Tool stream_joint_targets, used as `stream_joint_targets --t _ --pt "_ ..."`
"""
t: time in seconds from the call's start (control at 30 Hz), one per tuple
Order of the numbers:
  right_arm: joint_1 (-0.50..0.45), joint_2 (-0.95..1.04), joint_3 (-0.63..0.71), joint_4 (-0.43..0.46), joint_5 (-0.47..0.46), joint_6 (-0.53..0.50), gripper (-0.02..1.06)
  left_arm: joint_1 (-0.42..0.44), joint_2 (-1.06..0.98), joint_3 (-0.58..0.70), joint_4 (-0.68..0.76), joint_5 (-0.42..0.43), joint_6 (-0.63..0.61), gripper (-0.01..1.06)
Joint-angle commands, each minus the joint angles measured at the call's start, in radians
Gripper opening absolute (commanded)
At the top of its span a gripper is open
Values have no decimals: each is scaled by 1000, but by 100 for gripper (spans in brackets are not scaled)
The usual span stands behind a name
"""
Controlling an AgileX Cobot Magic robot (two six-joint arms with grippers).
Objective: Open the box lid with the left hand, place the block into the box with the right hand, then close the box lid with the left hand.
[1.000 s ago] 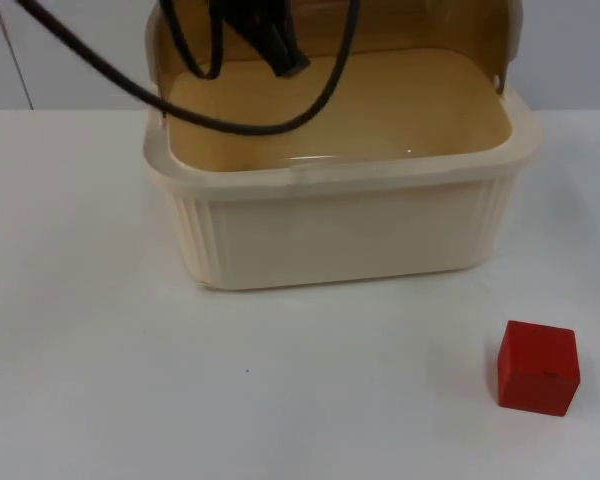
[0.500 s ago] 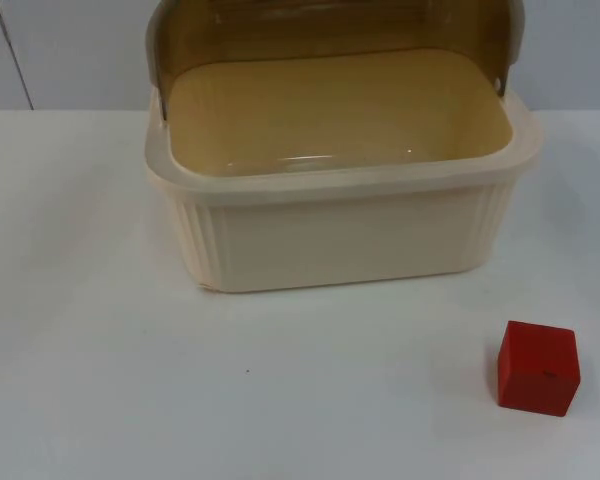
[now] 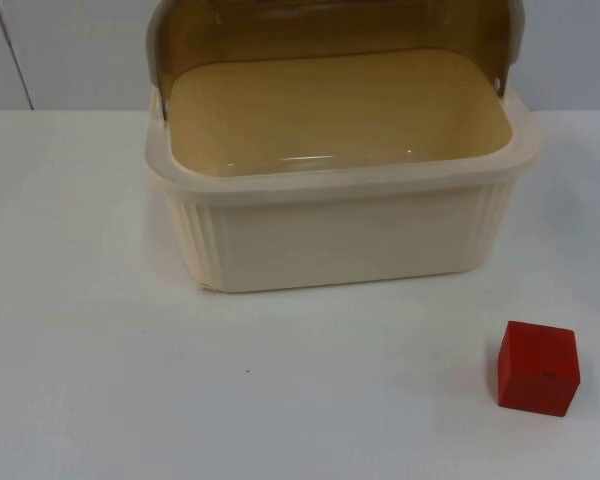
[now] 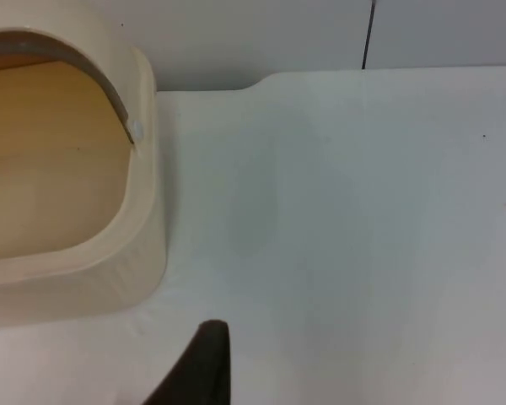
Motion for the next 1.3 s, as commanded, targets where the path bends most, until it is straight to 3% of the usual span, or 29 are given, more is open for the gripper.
stream_joint_targets --t 0.0,0.13,0.17,0.2,0.27,0.33,0.43,0.6,0.7,0.77,0.8,0.87,0.9,0.93,1.27 --pt "5 -5 -4 1 -1 -9 105 86 -45 49 -90 -15 60 0" --pt "5 -5 -4 3 -3 -14 105 328 -104 279 -334 -117 189 0" --pt "5 -5 -4 3 -3 -14 105 328 -104 279 -334 -117 189 0" --pt "5 -5 -4 3 -3 -14 105 372 -116 336 -429 -149 213 0" --pt "5 -5 -4 5 -3 -14 105 426 -137 421 -619 -185 339 0" --pt "5 -5 -4 5 -3 -14 105 446 -155 477 -716 -156 447 0" --pt "5 -5 -4 5 -3 -14 105 446 -174 489 -721 -129 472 0" --pt "5 -5 -4 18 1 -14 105 446 -224 489 -715 -120 411 0" --pt "5 -6 -4 23 1 -16 105 446 -232 489 -666 -104 371 7" --pt "5 -6 -4 23 1 -16 105 446 -232 489 -586 -89 326 24" --pt "5 -6 -4 23 1 -16 105 446 -232 489 -560 -84 304 38" --pt "5 -6 -4 23 1 -16 105 446 -232 489 -553 -81 285 82" --pt "5 -6 -4 23 1 -16 105 446 -232 489 -553 -81 285 82" --pt "5 -6 -4 23 1 -16 105 446 -232 489 -553 -81 285 102" --pt "5 -6 -4 25 12 -16 105 446 -232 489 -588 -66 278 105"
